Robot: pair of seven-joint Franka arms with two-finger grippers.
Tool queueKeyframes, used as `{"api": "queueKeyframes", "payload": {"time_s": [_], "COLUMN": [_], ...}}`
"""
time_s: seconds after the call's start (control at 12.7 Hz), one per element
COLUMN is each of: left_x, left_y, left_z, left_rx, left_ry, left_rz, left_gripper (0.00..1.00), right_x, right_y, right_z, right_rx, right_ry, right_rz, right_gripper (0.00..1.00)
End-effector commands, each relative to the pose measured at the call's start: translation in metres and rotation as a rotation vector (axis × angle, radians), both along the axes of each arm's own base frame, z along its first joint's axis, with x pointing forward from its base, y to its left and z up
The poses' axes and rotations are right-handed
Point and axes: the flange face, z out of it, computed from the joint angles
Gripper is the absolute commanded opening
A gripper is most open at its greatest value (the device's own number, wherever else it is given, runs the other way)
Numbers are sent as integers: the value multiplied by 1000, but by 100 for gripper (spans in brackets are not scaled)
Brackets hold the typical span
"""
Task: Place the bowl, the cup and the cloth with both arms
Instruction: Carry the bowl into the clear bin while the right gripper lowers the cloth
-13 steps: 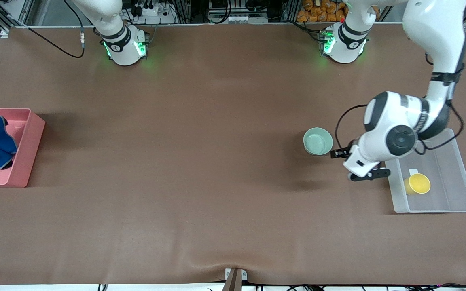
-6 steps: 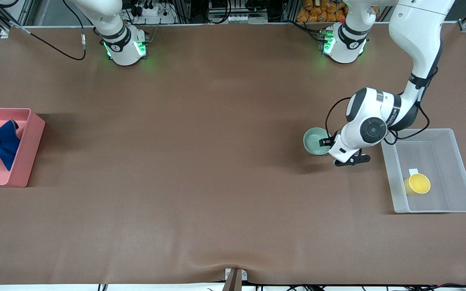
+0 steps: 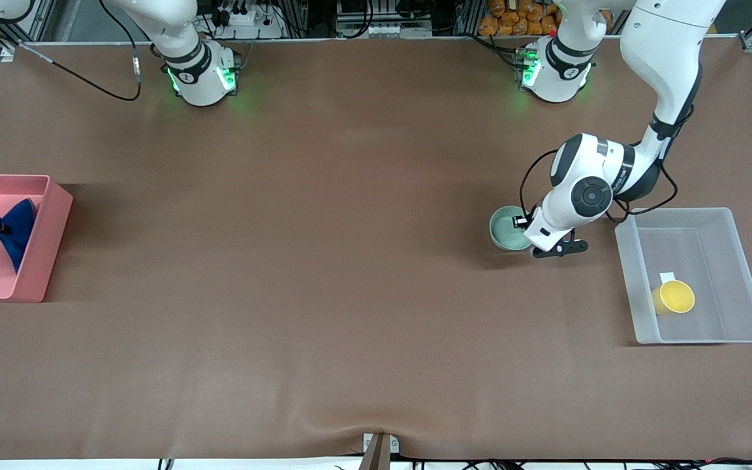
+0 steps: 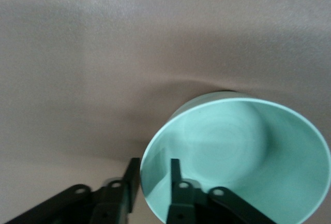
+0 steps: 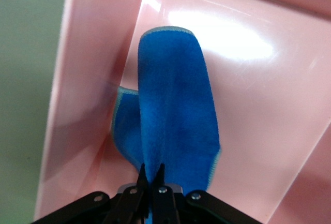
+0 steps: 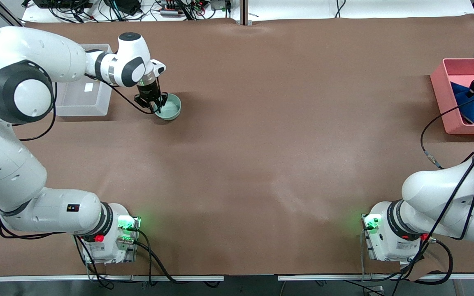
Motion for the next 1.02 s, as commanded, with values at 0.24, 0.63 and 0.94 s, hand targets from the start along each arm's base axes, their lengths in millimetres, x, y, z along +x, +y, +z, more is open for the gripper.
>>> {"api": "queueKeyframes", "payload": {"time_s": [0.24,0.63,0.94], "left_x": [33,80,114], "left_y": [13,69,175], "left_z": [55,115,182], "left_rx": [35,13,-45], "left_ry": [3,-77,-51], "left_rz": [4,89,83], "left_gripper": [0,0,0], "right_x": [-6,-12,-16], "right_y": [-10,-11,-14], "right_z": [-37,-55,-62], "right_rx": [55,99,112], "right_ry": [-5,-10,-10], "right_rz": [-19,-20,-21], "right_gripper": [0,0,0]}}
